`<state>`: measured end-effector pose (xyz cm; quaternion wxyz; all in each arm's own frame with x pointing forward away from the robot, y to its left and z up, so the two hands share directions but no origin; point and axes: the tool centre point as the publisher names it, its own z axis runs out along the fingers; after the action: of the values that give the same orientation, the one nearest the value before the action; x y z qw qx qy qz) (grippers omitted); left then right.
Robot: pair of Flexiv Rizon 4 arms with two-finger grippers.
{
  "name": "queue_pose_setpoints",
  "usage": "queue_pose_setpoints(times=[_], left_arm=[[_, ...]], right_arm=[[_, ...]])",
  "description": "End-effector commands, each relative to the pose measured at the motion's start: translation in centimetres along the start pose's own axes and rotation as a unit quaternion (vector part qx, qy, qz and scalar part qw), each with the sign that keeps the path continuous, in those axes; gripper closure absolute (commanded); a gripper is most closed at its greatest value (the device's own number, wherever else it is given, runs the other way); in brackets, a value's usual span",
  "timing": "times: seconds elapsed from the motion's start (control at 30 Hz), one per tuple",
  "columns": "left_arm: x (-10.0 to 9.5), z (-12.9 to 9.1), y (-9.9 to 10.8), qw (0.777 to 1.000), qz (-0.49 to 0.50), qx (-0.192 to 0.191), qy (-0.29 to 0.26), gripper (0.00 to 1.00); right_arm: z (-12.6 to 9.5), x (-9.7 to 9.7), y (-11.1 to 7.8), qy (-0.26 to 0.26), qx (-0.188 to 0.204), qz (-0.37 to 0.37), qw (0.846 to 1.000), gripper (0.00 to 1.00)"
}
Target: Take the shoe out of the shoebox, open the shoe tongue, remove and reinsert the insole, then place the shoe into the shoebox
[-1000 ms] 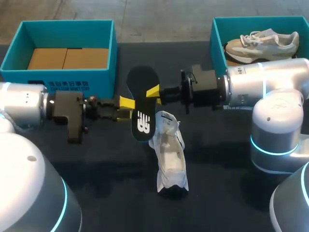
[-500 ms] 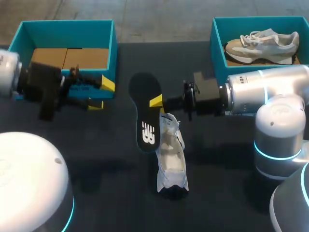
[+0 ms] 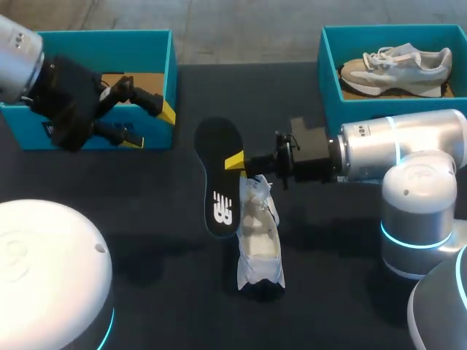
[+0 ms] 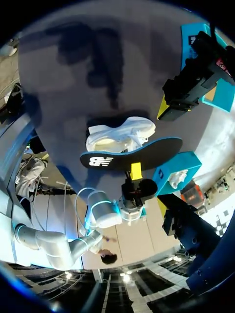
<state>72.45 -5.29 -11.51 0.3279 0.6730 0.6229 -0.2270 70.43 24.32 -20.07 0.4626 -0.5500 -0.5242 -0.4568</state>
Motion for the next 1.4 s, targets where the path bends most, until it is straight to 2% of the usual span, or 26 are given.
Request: queue_pose_setpoints(times=[0.03, 0.43, 0.63, 0.8, 1.03, 1.13, 1.23, 1.4], left_arm=[[-0.1, 0.0, 0.0, 1.0, 0.0, 0.0, 0.005, 0.0], [-2.0, 0.3, 2.8, 0.994, -0.052, 0.033, 0.094, 0.0], [-2.5, 1.2, 4.5, 0.98, -0.088, 0.075, 0.159, 0.0], [-2.6, 1.9, 5.1, 0.969, -0.103, 0.084, 0.207, 0.0], [-3.0, 3.0, 5.3, 0.958, -0.117, 0.1, 0.241, 0.0], [-3.2, 3.9, 4.9, 0.948, -0.12, 0.108, 0.275, 0.0], [-3.5, 4.1, 4.6, 0.941, -0.112, 0.087, 0.307, 0.0], [-4.3, 4.3, 4.2, 0.94, -0.099, 0.091, 0.312, 0.0]], right_arm=[[0.3, 0.0, 0.0, -0.001, -0.001, 0.0, 1.0, 1.0], [-0.1, -0.3, -0.6, -0.004, 0.0, -0.001, 1.0, 1.0], [-0.4, -0.2, -0.8, -0.006, -0.002, -0.002, 1.0, 1.0], [-0.4, -0.2, -0.8, -0.006, -0.002, -0.002, 1.0, 1.0], [-0.4, -0.2, -0.8, -0.006, -0.002, -0.002, 1.0, 1.0], [-0.4, -0.2, -0.8, -0.006, -0.002, -0.002, 1.0, 1.0], [-0.4, -0.2, -0.8, -0.006, -0.002, -0.002, 1.0, 1.0], [-0.4, -0.2, -0.8, -0.006, -0.002, -0.002, 1.0, 1.0]])
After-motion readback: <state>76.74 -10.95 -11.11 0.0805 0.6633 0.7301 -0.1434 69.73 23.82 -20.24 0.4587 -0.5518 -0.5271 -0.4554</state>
